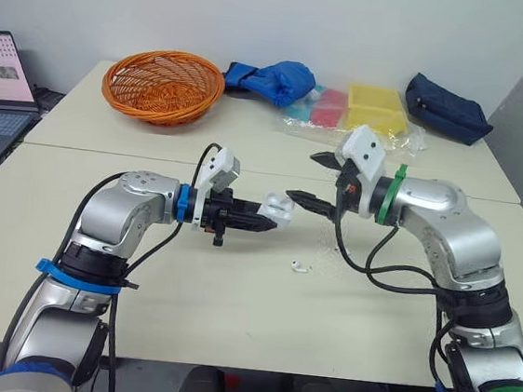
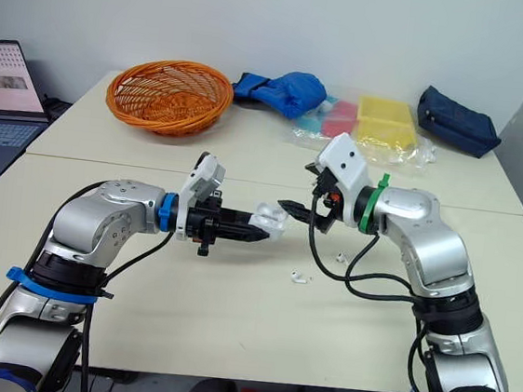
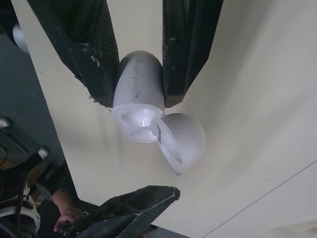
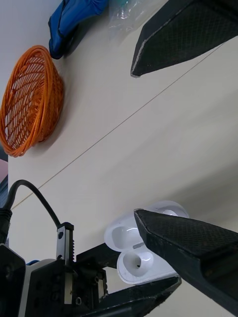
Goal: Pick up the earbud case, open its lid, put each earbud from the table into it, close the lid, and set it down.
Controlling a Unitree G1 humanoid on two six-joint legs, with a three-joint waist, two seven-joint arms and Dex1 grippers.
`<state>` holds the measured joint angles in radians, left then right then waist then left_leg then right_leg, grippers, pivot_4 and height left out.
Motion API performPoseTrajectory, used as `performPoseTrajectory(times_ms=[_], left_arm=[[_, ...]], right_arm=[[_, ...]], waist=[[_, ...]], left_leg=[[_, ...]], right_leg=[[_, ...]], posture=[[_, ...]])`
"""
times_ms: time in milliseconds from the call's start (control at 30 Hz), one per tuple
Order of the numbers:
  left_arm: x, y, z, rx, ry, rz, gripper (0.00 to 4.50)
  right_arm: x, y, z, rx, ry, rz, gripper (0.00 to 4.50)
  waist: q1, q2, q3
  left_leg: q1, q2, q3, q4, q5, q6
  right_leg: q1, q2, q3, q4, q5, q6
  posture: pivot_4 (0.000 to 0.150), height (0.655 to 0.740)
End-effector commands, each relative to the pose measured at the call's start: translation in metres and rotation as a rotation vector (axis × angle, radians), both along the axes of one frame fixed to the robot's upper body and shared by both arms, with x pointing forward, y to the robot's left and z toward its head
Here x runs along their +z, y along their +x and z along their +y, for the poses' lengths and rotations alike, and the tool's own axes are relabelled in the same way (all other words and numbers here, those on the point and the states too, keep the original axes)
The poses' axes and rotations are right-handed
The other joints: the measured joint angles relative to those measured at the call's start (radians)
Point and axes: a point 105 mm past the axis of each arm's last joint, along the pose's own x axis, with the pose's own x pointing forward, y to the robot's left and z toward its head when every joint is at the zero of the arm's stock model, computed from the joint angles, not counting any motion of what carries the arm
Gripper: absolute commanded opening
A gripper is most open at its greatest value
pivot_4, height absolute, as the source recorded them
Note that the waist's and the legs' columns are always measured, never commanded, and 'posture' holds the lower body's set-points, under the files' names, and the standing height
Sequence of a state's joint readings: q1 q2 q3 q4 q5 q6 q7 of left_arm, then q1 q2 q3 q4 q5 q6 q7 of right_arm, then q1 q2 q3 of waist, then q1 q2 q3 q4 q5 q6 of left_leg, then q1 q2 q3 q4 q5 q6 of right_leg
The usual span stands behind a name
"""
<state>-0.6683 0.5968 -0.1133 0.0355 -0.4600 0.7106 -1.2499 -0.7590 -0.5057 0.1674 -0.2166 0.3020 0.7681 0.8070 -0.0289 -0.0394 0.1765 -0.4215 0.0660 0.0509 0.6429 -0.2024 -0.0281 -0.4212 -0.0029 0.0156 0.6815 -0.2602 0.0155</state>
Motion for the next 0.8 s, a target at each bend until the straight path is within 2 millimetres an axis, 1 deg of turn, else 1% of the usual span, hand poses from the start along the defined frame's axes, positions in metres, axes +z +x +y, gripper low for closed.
performPoseTrajectory(times_ms=[33,67,167,233,300,333,367,400,433,467,533,600,667,733,800], left_arm=[[0.012,0.007,-0.001,0.047,-0.061,-0.112,0.80],[0.012,0.010,-0.001,0.064,-0.072,-0.130,0.80],[0.015,0.023,0.000,0.174,-0.126,-0.217,0.80],[0.017,0.025,-0.001,0.208,-0.157,-0.306,0.80],[0.018,0.025,-0.001,0.216,-0.170,-0.345,0.80],[0.021,0.020,-0.002,0.203,-0.228,-0.329,0.80],[0.016,0.018,0.000,0.232,-0.260,-0.334,0.80],[0.013,0.017,0.003,0.256,-0.280,-0.338,0.80],[0.010,0.016,0.003,0.273,-0.290,-0.343,0.80],[0.006,0.019,0.008,0.322,-0.281,-0.383,0.80],[0.003,0.021,0.013,0.371,-0.273,-0.431,0.80],[0.001,0.020,0.015,0.402,-0.274,-0.458,0.80],[0.002,0.018,0.017,0.422,-0.284,-0.463,0.80],[-0.002,0.013,0.017,0.423,-0.294,-0.446,0.80],[-0.003,0.011,0.016,0.422,-0.296,-0.440,0.80]], right_arm=[[0.023,-0.016,-0.007,0.073,0.112,0.067,4.45],[0.025,-0.018,-0.008,0.084,0.133,0.095,4.45],[0.028,-0.018,-0.024,0.064,0.145,0.120,4.45],[0.023,-0.020,-0.032,0.066,0.115,0.140,4.45],[0.021,-0.021,-0.035,0.069,0.101,0.148,4.45],[0.015,-0.024,-0.037,0.078,0.066,0.150,4.45],[-0.003,-0.028,-0.039,0.090,0.004,0.179,4.45],[-0.016,-0.031,-0.042,0.101,-0.040,0.202,4.45],[-0.024,-0.034,-0.044,0.110,-0.068,0.217,4.45],[-0.036,-0.032,-0.046,0.104,-0.106,0.221,4.45],[-0.046,-0.027,-0.047,0.099,-0.148,0.214,4.45],[-0.049,-0.025,-0.045,0.082,-0.118,0.214,4.45],[-0.061,-0.031,-0.040,0.108,-0.149,0.215,4.45],[-0.077,-0.039,-0.028,0.152,-0.187,0.219,4.45],[-0.082,-0.042,-0.025,0.165,-0.196,0.217,4.45]], waist=[[0.001,0.000,0.000],[0.001,0.000,0.000],[0.003,0.000,0.000],[0.003,0.000,0.000],[0.001,0.000,0.000],[0.001,0.000,0.000],[0.001,0.000,0.000],[0.002,0.000,0.000],[0.002,0.000,0.000],[0.001,0.000,0.000],[-0.003,0.000,0.000],[-0.003,0.000,0.000],[-0.001,0.000,0.000],[0.000,0.000,0.000],[0.000,0.000,0.000]], left_leg=[[0.000,0.000,0.000,0.000,0.000,0.000],[0.000,0.000,0.000,0.000,0.000,0.000],[0.000,0.000,-0.001,0.000,0.000,0.000],[-0.001,0.000,-0.001,0.000,0.000,0.000],[-0.001,-0.001,0.000,0.000,0.000,0.000],[-0.001,0.000,0.000,0.000,0.000,0.000],[-0.001,0.000,0.000,0.000,0.000,0.000],[-0.001,0.000,-0.001,0.000,0.000,0.000],[0.000,0.000,-0.001,-0.001,0.000,0.000],[0.000,0.000,0.000,-0.001,0.000,0.000],[-0.001,-0.001,0.001,-0.001,0.000,0.001],[-0.001,0.000,0.001,0.000,0.000,0.001],[0.000,0.000,0.000,0.000,0.000,0.001],[0.001,0.000,0.000,0.001,0.000,0.001],[0.001,0.000,0.001,0.000,0.000,0.001]], right_leg=[[0.000,0.000,0.000,0.000,0.000,0.000],[0.000,0.000,0.000,0.000,0.000,0.000],[0.000,-0.001,0.000,0.000,0.001,-0.002],[0.000,-0.001,0.000,0.000,0.001,-0.002],[0.000,-0.001,0.000,-0.001,0.001,-0.002],[0.000,-0.001,0.000,-0.001,0.001,-0.002],[0.000,-0.001,0.000,-0.001,0.001,-0.002],[0.000,-0.001,0.000,-0.001,0.001,-0.001],[0.000,-0.001,0.000,-0.002,0.001,0.000],[0.001,-0.001,0.001,-0.002,0.000,0.000],[-0.001,-0.001,0.002,-0.001,0.000,0.000],[-0.001,-0.001,0.001,-0.001,0.001,0.001],[0.000,-0.001,0.001,0.000,0.002,0.001],[0.001,-0.001,0.001,-0.001,0.002,0.001],[0.001,-0.001,0.001,-0.001,0.002,0.001]], posture=[[0.150,0.7400],[0.150,0.7400],[0.150,0.7400],[0.150,0.7400],[0.150,0.7400],[0.150,0.7400],[0.150,0.7400],[0.150,0.7400],[0.150,0.7400],[0.150,0.7400],[0.150,0.7400],[0.150,0.7400],[0.150,0.7400],[0.150,0.7400],[0.150,0.7400]])
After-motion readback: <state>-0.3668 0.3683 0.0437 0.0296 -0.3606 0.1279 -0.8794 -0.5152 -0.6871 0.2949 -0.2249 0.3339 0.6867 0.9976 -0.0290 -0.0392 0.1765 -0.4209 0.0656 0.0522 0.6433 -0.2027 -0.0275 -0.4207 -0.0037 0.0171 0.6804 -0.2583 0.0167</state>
